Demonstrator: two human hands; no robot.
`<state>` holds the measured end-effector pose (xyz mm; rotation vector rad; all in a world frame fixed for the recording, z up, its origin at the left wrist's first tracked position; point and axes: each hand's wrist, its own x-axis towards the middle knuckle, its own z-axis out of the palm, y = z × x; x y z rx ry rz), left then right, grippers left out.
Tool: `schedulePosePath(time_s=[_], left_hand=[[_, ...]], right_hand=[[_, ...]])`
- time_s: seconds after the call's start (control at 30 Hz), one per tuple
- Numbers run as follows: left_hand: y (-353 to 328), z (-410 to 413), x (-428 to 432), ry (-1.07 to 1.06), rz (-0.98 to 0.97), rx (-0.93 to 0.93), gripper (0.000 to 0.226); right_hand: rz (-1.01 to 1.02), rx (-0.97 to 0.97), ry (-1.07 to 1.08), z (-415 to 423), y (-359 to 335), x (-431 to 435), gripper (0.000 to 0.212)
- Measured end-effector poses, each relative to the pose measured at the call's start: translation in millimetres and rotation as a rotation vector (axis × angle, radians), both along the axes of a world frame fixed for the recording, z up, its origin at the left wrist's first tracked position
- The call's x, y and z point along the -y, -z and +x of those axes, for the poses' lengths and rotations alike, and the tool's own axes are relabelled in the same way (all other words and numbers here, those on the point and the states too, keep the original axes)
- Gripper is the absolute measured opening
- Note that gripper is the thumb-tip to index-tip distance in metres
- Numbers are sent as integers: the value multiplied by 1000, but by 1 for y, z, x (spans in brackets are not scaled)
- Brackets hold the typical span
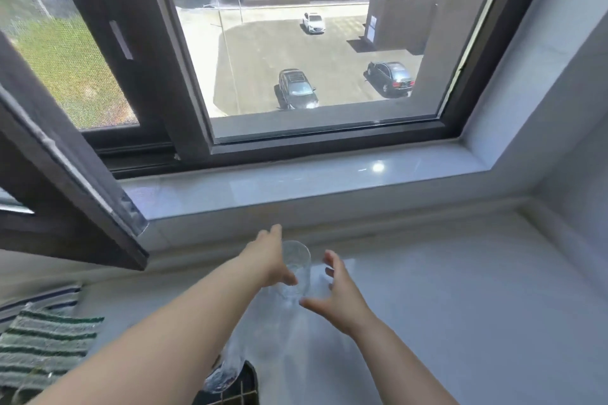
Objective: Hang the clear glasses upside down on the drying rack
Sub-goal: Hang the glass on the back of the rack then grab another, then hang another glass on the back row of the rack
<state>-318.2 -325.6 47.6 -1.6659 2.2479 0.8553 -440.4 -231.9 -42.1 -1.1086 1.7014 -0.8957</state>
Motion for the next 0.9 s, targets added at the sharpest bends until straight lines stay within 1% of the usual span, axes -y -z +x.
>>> schedulePosePath(time_s=[0.1, 0.17, 0.3, 0.37, 0.43, 0.5, 0.57, 0.6, 0.67, 0.73, 0.77, 0.8, 0.83, 0.9], left_hand=[[14, -11, 8, 42, 78, 1, 103], [22, -16, 10, 73, 96, 15, 96], [28, -17, 10, 96, 32, 11, 78], [24, -14, 8, 120, -6, 4, 70], [13, -11, 5, 126, -26, -49, 64], [-5, -6, 1, 133, -44, -129, 62], [-28, 2, -7, 130, -64, -236, 58], [-41, 7, -13, 121, -67, -306, 56], [-68, 22, -29, 87, -33, -490, 53], [-93, 44, -47, 62, 47, -688, 51], [-104, 57, -57, 68, 93, -774, 52], [-113, 71, -66, 81, 129, -839, 54], [-122, 87, -75, 94, 140, -875, 56], [-135, 122, -88, 108, 72, -885, 60]], right_hand=[[-15, 80, -33, 5, 16, 20, 99], [-25, 142, -38, 9, 24, 28, 95], [-71, 190, 18, 16, 27, 29, 69], [-93, 176, 32, 17, 20, 26, 64], [-124, 150, 24, 16, 8, 19, 63], [-162, 161, 36, 14, -7, 11, 68], [-167, 273, 58, 10, -27, 0, 76], [-153, 368, 51, 9, -39, -6, 79], [-130, 659, -16, 9, -60, -21, 79], [-141, 935, -87, 16, -83, -36, 68], [-166, 1011, -116, 22, -96, -43, 63], [-198, 1042, -144, 29, -108, -48, 61], [-235, 1030, -172, 37, -121, -51, 61], [-297, 917, -214, 57, -150, -52, 58]])
